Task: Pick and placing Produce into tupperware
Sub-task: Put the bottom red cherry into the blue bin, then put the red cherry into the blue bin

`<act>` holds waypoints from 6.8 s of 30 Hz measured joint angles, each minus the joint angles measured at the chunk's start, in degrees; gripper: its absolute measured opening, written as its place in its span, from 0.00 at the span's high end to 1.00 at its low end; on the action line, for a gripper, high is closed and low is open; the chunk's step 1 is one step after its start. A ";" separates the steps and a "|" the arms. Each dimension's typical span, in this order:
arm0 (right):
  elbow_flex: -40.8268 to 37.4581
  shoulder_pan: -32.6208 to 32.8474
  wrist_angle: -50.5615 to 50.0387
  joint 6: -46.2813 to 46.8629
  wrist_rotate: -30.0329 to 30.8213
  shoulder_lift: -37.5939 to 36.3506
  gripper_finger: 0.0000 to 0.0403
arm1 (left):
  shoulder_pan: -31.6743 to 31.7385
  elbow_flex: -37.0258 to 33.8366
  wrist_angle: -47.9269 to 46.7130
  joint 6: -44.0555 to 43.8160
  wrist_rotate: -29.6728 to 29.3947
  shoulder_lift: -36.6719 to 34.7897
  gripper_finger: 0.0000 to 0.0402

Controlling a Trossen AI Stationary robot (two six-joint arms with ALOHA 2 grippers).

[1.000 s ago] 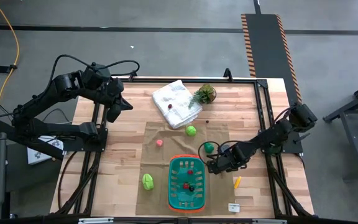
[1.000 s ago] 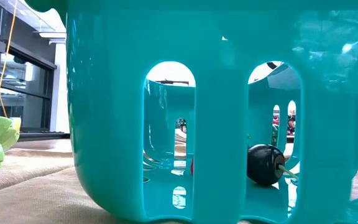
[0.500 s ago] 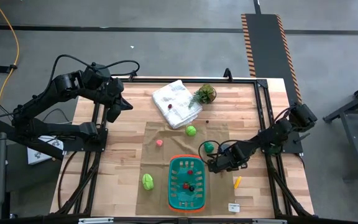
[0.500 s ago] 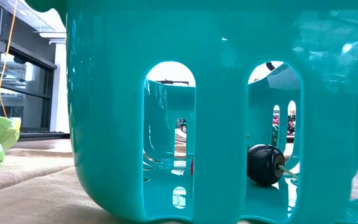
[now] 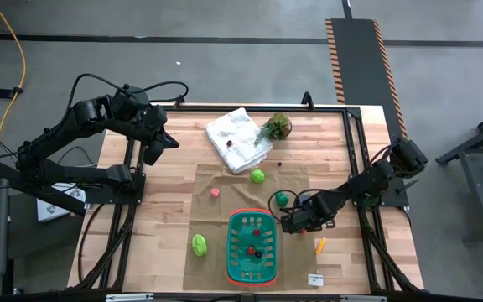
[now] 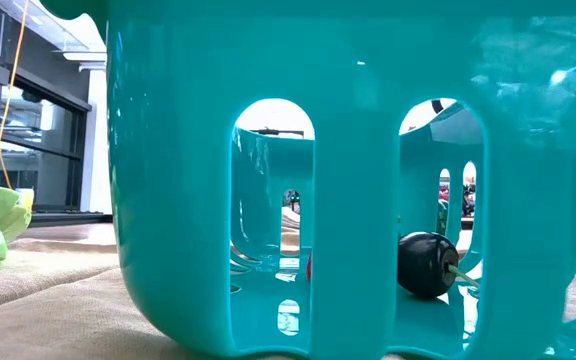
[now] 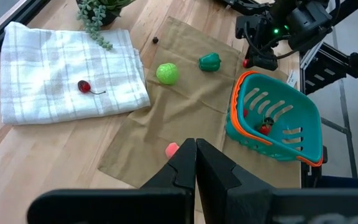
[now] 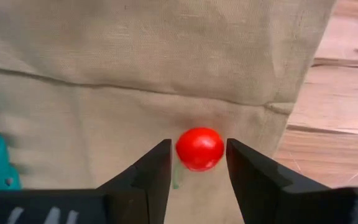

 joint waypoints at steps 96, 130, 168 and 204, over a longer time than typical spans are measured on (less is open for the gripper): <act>0.07 -1.46 0.05 -7.75 3.78 -10.50 0.77 | -0.02 0.00 -2.49 0.00 -0.02 -0.04 1.00; 12.16 -1.62 29.25 -53.61 18.31 -13.53 0.77 | 0.00 -0.02 -2.54 -3.23 -2.97 -0.02 1.00; 49.63 -1.46 -11.28 -59.99 0.08 24.37 0.68 | 0.00 0.00 -10.23 2.14 -1.36 -0.02 1.00; 47.15 -5.39 -41.07 -54.01 45.23 4.36 0.56 | 0.02 -0.02 11.23 11.47 -7.12 21.23 0.89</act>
